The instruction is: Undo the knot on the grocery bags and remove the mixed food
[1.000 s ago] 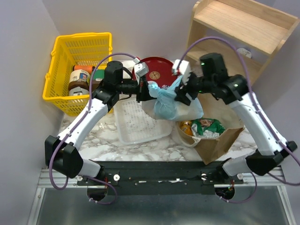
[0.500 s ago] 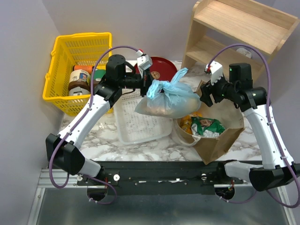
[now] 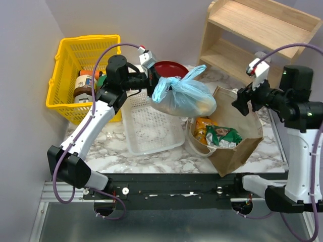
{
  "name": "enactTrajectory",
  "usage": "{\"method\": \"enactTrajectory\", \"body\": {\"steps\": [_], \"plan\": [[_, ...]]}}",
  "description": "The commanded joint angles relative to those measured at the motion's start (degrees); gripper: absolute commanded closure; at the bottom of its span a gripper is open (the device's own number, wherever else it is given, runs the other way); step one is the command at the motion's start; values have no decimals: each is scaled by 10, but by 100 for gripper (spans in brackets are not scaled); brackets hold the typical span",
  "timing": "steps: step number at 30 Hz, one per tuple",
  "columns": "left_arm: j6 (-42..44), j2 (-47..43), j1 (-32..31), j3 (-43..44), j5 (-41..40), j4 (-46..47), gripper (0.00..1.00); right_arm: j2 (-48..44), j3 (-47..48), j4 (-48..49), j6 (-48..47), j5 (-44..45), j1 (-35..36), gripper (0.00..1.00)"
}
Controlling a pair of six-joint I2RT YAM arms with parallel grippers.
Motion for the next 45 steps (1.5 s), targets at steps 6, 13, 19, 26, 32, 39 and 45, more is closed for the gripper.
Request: {"method": "enactTrajectory", "body": {"steps": [6, 13, 19, 26, 32, 39, 45], "plan": [[37, -19, 4, 83, -29, -5, 100, 25, -245, 49, -40, 338, -41, 20], [26, -24, 6, 94, -33, -5, 100, 22, -260, 81, -37, 405, -48, 21], [23, -23, 9, 98, -35, -4, 100, -31, -204, 72, -53, 289, -48, 23], [15, -18, 18, 100, -40, 8, 100, -13, -304, 90, -63, 351, -53, 21], [48, -16, 18, 103, -56, -25, 100, 6, -359, 83, -53, 369, -86, 62], [60, -15, 8, 62, -81, -9, 100, -36, -333, 49, -192, 366, -303, 100], [-8, 16, 1, 17, -82, 86, 100, -2, -276, 54, -352, 299, -583, 100]]}}
